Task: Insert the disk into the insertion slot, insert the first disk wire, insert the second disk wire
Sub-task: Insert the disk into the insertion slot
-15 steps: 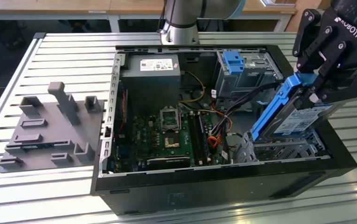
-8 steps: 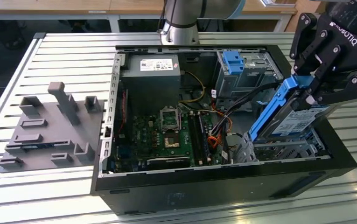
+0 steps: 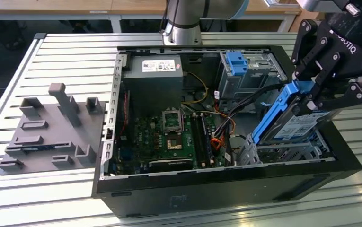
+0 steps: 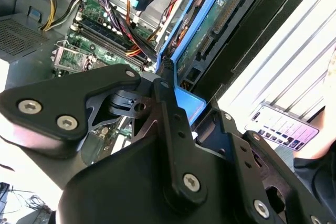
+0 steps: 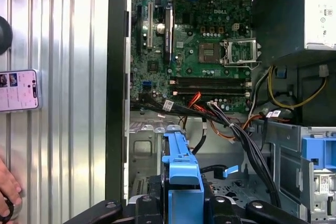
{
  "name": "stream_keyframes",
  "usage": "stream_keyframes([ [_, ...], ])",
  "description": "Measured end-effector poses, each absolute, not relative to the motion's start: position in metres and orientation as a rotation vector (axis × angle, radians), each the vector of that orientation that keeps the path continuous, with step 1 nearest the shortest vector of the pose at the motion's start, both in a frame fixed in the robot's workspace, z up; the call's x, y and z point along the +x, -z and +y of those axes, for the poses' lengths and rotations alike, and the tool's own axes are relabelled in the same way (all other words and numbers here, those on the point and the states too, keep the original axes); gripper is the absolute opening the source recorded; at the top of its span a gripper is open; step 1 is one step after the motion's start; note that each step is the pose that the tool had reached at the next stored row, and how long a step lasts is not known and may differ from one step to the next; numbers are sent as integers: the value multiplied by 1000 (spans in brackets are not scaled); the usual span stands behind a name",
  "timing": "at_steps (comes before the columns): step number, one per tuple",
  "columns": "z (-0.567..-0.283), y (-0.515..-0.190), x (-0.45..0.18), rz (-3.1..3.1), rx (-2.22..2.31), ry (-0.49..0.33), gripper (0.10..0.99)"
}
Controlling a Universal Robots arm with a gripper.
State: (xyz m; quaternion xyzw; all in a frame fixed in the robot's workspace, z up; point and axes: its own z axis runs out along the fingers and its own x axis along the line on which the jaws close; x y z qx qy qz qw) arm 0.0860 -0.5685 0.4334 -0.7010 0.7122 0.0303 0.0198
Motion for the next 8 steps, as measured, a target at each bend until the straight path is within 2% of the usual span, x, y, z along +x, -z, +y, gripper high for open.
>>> stream_keyframes([
  [8, -569, -431, 86, 2210, -2175, -94, 369],
])
